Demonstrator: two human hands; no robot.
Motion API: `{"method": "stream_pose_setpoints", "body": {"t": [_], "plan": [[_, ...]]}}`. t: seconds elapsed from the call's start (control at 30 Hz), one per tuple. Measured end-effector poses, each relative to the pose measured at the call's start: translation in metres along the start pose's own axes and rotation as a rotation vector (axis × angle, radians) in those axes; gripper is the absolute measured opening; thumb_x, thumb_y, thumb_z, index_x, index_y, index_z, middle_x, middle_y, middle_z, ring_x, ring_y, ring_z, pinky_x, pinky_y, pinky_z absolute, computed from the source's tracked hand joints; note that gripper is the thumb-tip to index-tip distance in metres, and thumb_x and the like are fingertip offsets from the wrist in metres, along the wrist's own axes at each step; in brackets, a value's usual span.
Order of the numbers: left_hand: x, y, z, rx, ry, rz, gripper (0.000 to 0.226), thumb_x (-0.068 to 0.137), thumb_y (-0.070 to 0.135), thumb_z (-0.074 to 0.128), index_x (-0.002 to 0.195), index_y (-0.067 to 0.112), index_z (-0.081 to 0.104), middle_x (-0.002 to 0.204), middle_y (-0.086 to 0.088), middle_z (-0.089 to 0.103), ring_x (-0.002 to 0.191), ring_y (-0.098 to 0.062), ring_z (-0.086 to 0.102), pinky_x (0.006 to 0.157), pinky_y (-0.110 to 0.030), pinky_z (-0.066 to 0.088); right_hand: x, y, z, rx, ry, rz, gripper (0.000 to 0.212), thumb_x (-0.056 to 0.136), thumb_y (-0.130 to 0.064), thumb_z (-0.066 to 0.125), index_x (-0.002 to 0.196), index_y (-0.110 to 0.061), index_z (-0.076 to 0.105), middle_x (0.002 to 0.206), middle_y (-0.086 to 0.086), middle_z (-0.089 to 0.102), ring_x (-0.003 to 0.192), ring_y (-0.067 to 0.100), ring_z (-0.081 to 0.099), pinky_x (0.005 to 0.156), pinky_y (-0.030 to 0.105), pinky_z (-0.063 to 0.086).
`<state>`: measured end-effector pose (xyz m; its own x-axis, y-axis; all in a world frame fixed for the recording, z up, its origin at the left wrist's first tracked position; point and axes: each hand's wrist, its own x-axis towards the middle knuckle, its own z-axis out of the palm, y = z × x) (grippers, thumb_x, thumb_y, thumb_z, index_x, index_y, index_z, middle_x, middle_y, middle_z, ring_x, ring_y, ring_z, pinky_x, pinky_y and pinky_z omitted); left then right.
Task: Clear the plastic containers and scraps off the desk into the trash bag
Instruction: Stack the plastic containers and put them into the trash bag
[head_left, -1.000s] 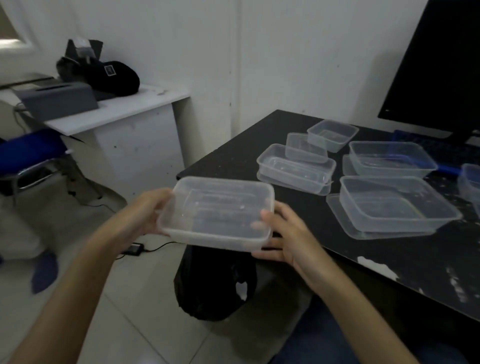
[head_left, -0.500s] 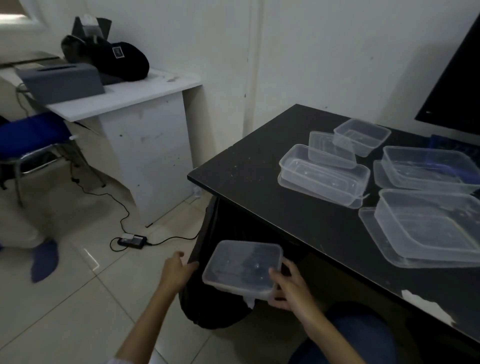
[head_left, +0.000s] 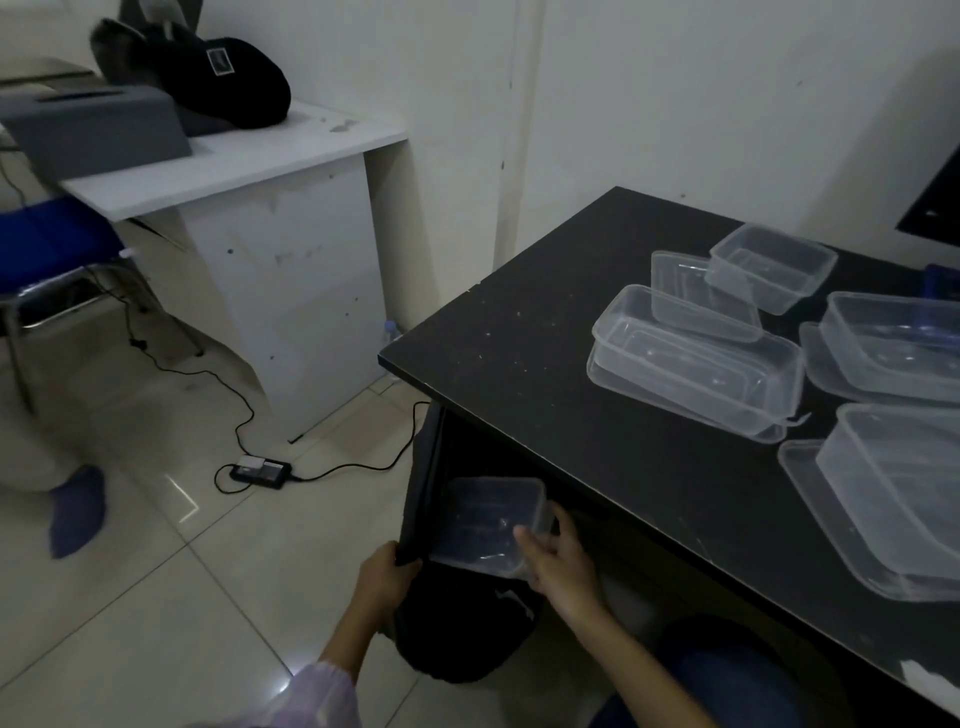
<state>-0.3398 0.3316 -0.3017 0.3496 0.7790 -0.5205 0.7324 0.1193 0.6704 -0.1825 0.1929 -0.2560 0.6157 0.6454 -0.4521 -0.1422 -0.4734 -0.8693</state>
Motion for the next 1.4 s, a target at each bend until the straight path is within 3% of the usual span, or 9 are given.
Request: {"method": "stream_pose_setpoints", "body": {"t": [0.1,0.23,0.47,0.63,0.77,0.9,0.97,1.17,1.4], "plan": [[-0.006,-0.005,0.002,-0.119,0.036,-0.009,0.008,0.091,0.017,0.051,0.094,0.009,0.052,0.102,-0.019,0.064,0.092,-0.031,0.061,0.079,-0.040,0.049,0.007,-0.001,0.007,-0.094,0.075,-0.035,0.061,0.094,-0.033,0.055,0.147,-0.023,0.029,0.134,0.007,0.055,0.119,0.023,0.056,0.088,0.029,0.046],[-0.015,-0.007,-0.002,-0.246,0.041,-0.034,0.012,0.093,0.022,0.048,0.100,0.013,0.053,0.099,-0.015,0.064,0.092,-0.032,0.062,0.085,-0.052,0.053,0.014,0.001,0.007,-0.188,0.187,-0.055,0.057,0.097,-0.033,0.048,0.148,-0.020,0.028,0.141,0.010,0.048,0.125,0.027,0.050,0.103,0.041,0.043],[-0.037,0.000,0.000,-0.315,0.086,-0.006,0.015,0.095,0.019,0.046,0.108,0.014,0.051,0.106,-0.012,0.060,0.100,-0.032,0.059,0.088,-0.043,0.051,0.015,0.014,0.009,-0.380,0.410,-0.159,0.042,0.099,-0.032,0.041,0.140,-0.024,0.044,0.126,0.017,0.052,0.105,0.031,0.058,0.083,0.032,0.045],[-0.043,-0.002,-0.005,-0.415,0.113,-0.026,0.023,0.095,0.020,0.046,0.115,0.013,0.053,0.106,-0.011,0.062,0.096,-0.028,0.060,0.084,-0.039,0.050,0.014,0.012,0.009,-0.506,0.540,-0.268,0.039,0.097,-0.036,0.042,0.133,-0.024,0.054,0.116,0.019,0.052,0.091,0.032,0.062,0.076,0.039,0.053],[-0.047,0.002,-0.003,-0.467,0.017,-0.059,0.034,0.095,0.025,0.048,0.127,0.014,0.051,0.117,-0.013,0.062,0.103,-0.031,0.059,0.088,-0.042,0.050,0.009,0.020,0.024,-0.559,0.394,-0.259,0.044,0.097,-0.044,0.038,0.141,-0.036,0.040,0.134,0.008,0.037,0.097,0.022,0.060,0.074,0.027,0.049],[-0.048,0.005,0.003,-0.482,-0.035,-0.081,0.040,0.095,0.029,0.048,0.132,0.015,0.050,0.122,-0.013,0.061,0.105,-0.032,0.060,0.087,-0.043,0.052,0.014,0.032,0.049,-0.602,-0.108,-0.107,0.046,0.102,-0.040,0.028,0.145,-0.026,0.037,0.147,0.007,0.036,0.132,0.023,0.039,0.108,0.029,0.029],[-0.048,0.006,0.004,-0.473,-0.026,-0.079,0.038,0.094,0.027,0.049,0.129,0.013,0.052,0.119,-0.013,0.062,0.105,-0.032,0.060,0.092,-0.046,0.051,0.011,0.035,0.051,-0.617,-0.290,-0.044,0.044,0.103,-0.034,0.027,0.143,-0.020,0.041,0.148,0.007,0.038,0.136,0.023,0.036,0.110,0.028,0.026],[-0.052,0.008,0.000,-0.313,0.069,-0.045,0.014,0.092,0.022,0.053,0.103,0.013,0.054,0.106,-0.015,0.062,0.090,-0.028,0.058,0.074,-0.034,0.047,0.005,0.031,0.034,-0.647,-0.345,-0.067,0.043,0.102,-0.025,0.037,0.144,-0.015,0.039,0.150,0.007,0.033,0.139,0.024,0.030,0.112,0.029,0.024],[-0.064,0.018,0.000,-0.100,0.115,0.105,0.037,0.090,0.017,0.057,0.123,0.002,0.049,0.119,-0.018,0.060,0.107,-0.031,0.058,0.080,-0.029,0.045,-0.009,0.000,0.016,-0.636,-0.226,-0.221,0.038,0.100,-0.021,0.042,0.137,-0.016,0.046,0.143,0.000,0.038,0.133,0.017,0.036,0.109,0.026,0.029]]}}
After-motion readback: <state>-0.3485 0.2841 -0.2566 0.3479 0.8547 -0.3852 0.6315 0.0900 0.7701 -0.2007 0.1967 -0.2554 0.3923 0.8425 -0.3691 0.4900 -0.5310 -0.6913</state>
